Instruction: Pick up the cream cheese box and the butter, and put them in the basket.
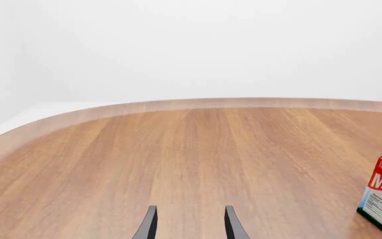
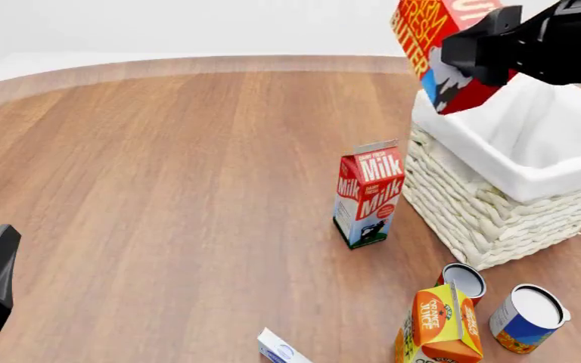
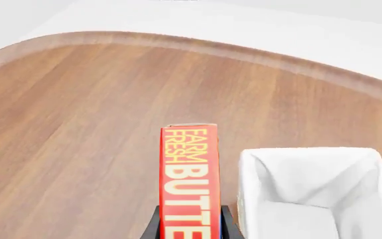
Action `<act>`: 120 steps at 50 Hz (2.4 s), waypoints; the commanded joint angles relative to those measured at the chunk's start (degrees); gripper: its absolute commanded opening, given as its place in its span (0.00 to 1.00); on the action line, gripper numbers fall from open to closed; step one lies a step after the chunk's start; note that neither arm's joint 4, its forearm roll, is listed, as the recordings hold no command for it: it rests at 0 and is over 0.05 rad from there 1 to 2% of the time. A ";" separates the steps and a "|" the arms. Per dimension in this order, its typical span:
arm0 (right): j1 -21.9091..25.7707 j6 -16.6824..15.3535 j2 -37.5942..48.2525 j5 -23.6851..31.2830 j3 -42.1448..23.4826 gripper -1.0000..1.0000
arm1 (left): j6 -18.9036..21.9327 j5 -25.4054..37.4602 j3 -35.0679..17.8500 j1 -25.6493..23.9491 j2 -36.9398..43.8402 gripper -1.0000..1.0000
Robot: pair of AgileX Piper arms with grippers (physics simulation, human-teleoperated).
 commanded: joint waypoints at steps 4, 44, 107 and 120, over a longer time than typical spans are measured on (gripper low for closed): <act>-6.43 1.29 -2.75 4.33 -4.45 0.00 | 0.00 0.00 0.00 0.00 0.00 1.00; -20.81 7.63 -2.18 2.86 0.02 0.00 | 0.00 0.00 0.00 0.00 0.00 1.00; -22.51 12.65 1.53 -6.61 9.64 0.00 | 0.00 0.00 0.00 0.00 0.00 1.00; -23.47 13.64 1.53 -6.32 9.31 0.00 | 0.00 0.00 0.00 0.00 0.00 1.00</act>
